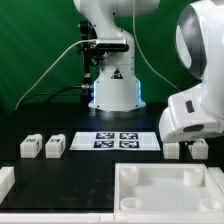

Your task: Assemble one leg

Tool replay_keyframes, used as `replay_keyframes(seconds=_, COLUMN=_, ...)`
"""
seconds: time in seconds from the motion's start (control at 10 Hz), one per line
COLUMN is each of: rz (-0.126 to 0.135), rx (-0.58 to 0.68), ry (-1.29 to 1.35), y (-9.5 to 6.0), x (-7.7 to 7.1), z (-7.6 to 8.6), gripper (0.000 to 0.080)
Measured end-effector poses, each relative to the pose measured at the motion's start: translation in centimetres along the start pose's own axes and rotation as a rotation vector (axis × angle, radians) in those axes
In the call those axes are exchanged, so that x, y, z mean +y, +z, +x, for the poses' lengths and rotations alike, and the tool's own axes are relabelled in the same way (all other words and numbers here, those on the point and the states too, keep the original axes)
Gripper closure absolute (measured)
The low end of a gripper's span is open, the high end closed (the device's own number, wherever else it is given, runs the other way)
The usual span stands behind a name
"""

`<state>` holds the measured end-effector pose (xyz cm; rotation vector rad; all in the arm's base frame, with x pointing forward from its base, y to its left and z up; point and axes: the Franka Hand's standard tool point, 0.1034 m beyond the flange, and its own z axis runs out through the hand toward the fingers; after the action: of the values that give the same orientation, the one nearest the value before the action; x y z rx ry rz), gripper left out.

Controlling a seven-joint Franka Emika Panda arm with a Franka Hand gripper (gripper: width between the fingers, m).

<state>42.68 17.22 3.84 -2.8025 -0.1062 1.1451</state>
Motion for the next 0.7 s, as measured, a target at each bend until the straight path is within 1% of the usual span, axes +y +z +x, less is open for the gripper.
replay_keyframes(seconds=0.2, rz=-0.007, rx=0.000, ry=-0.001, y=2.1, x=0.0, z=-0.2, gripper=0.0150)
replay_keyframes(seconds=0.4, rz=-0.015, rx=-0.049, ry=0.068, y=3.9, x=0.0, z=-0.8, gripper=0.0150)
replay_keyframes(seconds=0.5, rz=-0.026, rx=-0.103, ry=0.110, y=4.1, x=-0.4, z=-1.1, gripper=0.0150)
replay_keyframes(seconds=0.6, rz=-0.022, rx=-0.113, ry=0.111, y=3.9, x=-0.5, z=-0.6, gripper=0.0150)
replay_keyframes(seconds=0.7, rz=-0.022, rx=-0.113, ry=0.109, y=4.0, x=-0.5, z=-0.6, gripper=0.0150)
